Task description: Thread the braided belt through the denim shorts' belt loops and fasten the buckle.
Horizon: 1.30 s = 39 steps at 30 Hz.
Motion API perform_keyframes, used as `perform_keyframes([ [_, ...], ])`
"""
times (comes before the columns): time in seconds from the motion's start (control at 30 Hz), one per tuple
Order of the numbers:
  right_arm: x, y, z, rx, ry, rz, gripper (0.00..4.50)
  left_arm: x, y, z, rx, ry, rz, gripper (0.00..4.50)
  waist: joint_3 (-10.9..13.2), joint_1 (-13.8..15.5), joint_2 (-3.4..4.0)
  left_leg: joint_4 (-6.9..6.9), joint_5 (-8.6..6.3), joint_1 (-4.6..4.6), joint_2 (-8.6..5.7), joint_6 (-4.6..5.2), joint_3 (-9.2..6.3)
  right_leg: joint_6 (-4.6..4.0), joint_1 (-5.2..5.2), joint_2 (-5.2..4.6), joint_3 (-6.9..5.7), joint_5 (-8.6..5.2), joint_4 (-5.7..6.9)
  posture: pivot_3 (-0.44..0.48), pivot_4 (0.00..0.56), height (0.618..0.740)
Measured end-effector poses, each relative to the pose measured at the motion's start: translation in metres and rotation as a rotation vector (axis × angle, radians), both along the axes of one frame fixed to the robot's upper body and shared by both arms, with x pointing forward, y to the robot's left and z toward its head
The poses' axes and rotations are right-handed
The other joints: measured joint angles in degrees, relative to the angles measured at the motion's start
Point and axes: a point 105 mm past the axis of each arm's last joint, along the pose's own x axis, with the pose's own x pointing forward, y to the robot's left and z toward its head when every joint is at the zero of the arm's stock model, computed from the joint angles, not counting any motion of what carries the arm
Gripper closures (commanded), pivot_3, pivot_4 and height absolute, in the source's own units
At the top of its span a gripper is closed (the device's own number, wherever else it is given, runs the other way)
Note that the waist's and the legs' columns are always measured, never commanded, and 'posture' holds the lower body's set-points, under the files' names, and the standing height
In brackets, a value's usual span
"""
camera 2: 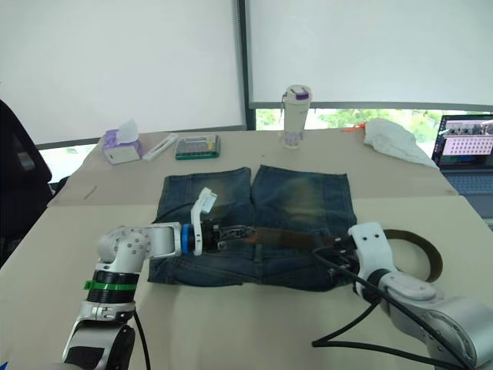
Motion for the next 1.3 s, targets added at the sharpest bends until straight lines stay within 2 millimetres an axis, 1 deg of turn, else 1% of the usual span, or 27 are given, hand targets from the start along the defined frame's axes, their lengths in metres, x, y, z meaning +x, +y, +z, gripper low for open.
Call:
perform_keyframes([
  [0.03, -0.003, 0.0, 0.002, 0.012, 0.0, 0.022, 3.69, -0.001, -0.001, 0.002, -0.021, 0.011, -0.006, 4.5, 0.0, 0.1, -0.03, 0.0, 0.0, 0.0, 0.0, 0.0, -0.02, 0.0, 0.02, 0.0, -0.01, 0.0, -0.02, 0.0, 0.15, 0.74],
  [0.1, -0.01, 0.002, 0.006, 0.055, -0.001, 0.056, 3.0, -0.003, -0.003, 0.006, -0.064, 0.027, -0.013, 4.5, 0.1, 0.2, -0.1, 0.0, -0.01, 0.02, 0.03, 0.01, -0.05, 0.0, 0.09, -0.02, 0.0, 0.0, -0.04, 0.0, 0.15, 0.74],
  [0.13, -0.014, 0.003, 0.011, 0.104, -0.004, 0.074, 2.7, -0.004, -0.006, 0.008, -0.085, 0.04, -0.02, 4.5, 0.1, 0.2, -0.19, 0.0, -0.01, 0.01, 0.03, 0.01, -0.05, 0.0, 0.1, -0.02, 0.0, 0.0, -0.04, 0.0, 0.15, 0.74],
  [0.17, -0.019, 0.003, 0.016, 0.159, -0.012, 0.092, 2.7, -0.004, -0.009, 0.01, -0.109, 0.05, -0.026, 4.5, 0.1, 0.3, -0.19, 0.01, -0.01, 0.02, 0.02, 0.02, -0.04, 0.0, 0.1, -0.05, 0.01, 0.0, -0.03, 0.0, 0.15, 0.74],
  [0.23, -0.03, 0.011, 0.028, 0.276, -0.034, 0.156, 2.7, -0.005, -0.012, 0.012, -0.14, 0.074, -0.028, 4.5, 0.2, 0.3, -0.37, 0.0, -0.02, 0.08, 0.06, 0.03, -0.05, 0.0, 0.19, -0.08, 0.01, 0.0, -0.04, 0.0, 0.15, 0.74],
  [0.33, -0.042, 0.032, 0.034, 0.415, -0.032, 0.235, 2.7, -0.006, -0.016, 0.014, -0.175, 0.098, -0.033, 4.5, 0.3, -0.1, -0.43, -0.02, -0.02, 0.1, 0.11, 0.01, -0.03, 0.0, 0.18, -0.1, 0.07, 0.0, -0.03, 0.0, 0.15, 0.74],
  [0.47, -0.027, 0.067, 0.031, 0.624, -0.059, 0.202, 2.7, -0.008, -0.022, 0.016, -0.185, 0.111, -0.053, 4.5, 0.3, -0.6, -0.47, -0.07, 0.01, 0.07, 0.15, -0.06, -0.02, 0.0, 0.1, -0.12, 0.18, 0.0, -0.01, 0.0, 0.15, 0.74],
  [0.5, -0.021, 0.072, 0.03, 0.664, -0.058, 0.178, 2.7, -0.008, -0.022, 0.018, -0.189, 0.111, -0.063, 4.5, 0.2, -0.6, -0.42, -0.07, 0.01, 0.07, 0.13, -0.06, 0.0, 0.0, 0.07, -0.11, 0.18, 0.0, 0.01, 0.0, 0.15, 0.74],
  [0.6, -0.01, 0.078, 0.031, 0.753, -0.067, 0.114, 2.7, -0.008, -0.019, 0.02, -0.19, 0.111, -0.058, 4.5, 0.1, -0.5, -0.25, -0.06, 0.01, 0.07, 0.09, -0.05, -0.02, 0.0, 0.05, -0.08, 0.04, 0.0, 0.0, 0.0, 0.15, 0.74],
  [0.67, -0.003, 0.087, 0.034, 0.842, -0.07, 0.102, 2.7, -0.007, -0.018, 0.02, -0.187, 0.111, -0.055, 4.5, 0.1, -0.5, -0.27, -0.06, 0.02, 0.08, 0.1, -0.06, -0.03, 0.0, 0.06, -0.06, 0.03, 0.0, 0.0, 0.0, 0.15, 0.74],
  [0.73, 0.001, 0.094, 0.035, 0.891, -0.066, 0.104, 2.7, -0.008, -0.017, 0.02, -0.186, 0.111, -0.057, 4.5, 0.1, -0.5, -0.23, -0.06, 0.02, 0.09, 0.08, -0.06, -0.02, 0.0, 0.05, 0.0, 0.01, 0.0, 0.01, 0.0, 0.15, 0.74],
  [0.9, 0.014, 0.099, 0.033, 0.93, -0.049, 0.087, 2.7, -0.007, -0.014, 0.021, -0.178, 0.101, -0.047, 4.5, 0.1, -0.6, -0.21, -0.07, 0.03, 0.07, 0.1, -0.07, -0.02, 0.0, -0.01, 0.04, 0.0, 0.0, 0.04, 0.0, 0.15, 0.74],
  [0.97, 0.021, 0.102, 0.032, 0.946, -0.048, 0.076, 3.22, -0.007, -0.014, 0.023, -0.177, 0.086, -0.046, 4.5, 0.1, -0.7, -0.2, -0.07, 0.04, 0.07, 0.1, -0.07, -0.02, 0.0, -0.02, 0.02, 0.01, 0.0, 0.05, 0.0, 0.15, 0.74],
  [1.07, 0.027, 0.101, 0.031, 0.933, -0.059, 0.062, 4.21, -0.006, -0.011, 0.024, -0.173, 0.078, -0.032, 4.5, 0.1, -0.7, -0.18, -0.08, 0.04, 0.05, 0.1, -0.08, -0.01, 0.0, -0.07, 0.03, 0.01, 0.0, 0.06, 0.0, 0.15, 0.74],
  [1.1, 0.029, 0.101, 0.031, 0.927, -0.062, 0.061, 4.46, -0.006, -0.01, 0.025, -0.174, 0.072, -0.027, 4.5, 0.1, -0.7, -0.18, -0.08, 0.04, 0.06, 0.1, -0.08, -0.01, 0.0, -0.07, 0.02, 0.01, 0.0, 0.06, 0.0, 0.15, 0.74],
  [1.23, 0.033, 0.103, 0.039, 0.942, -0.097, 0.066, 4.46, -0.008, -0.011, 0.02, -0.165, 0.093, -0.03, 4.5, 0.1, -0.7, -0.17, -0.08, 0.04, 0.06, 0.09, -0.07, -0.01, 0.0, -0.06, 0.03, 0.0, 0.0, 0.06, 0.0, 0.15, 0.74],
  [1.3, 0.033, 0.104, 0.039, 0.951, -0.098, 0.074, 3.88, -0.009, -0.011, 0.02, -0.167, 0.096, -0.029, 4.5, 0.1, -0.7, -0.17, -0.09, 0.04, 0.06, 0.09, -0.08, -0.02, 0.0, -0.08, 0.03, 0.01, 0.0, 0.06, 0.0, 0.15, 0.74],
])
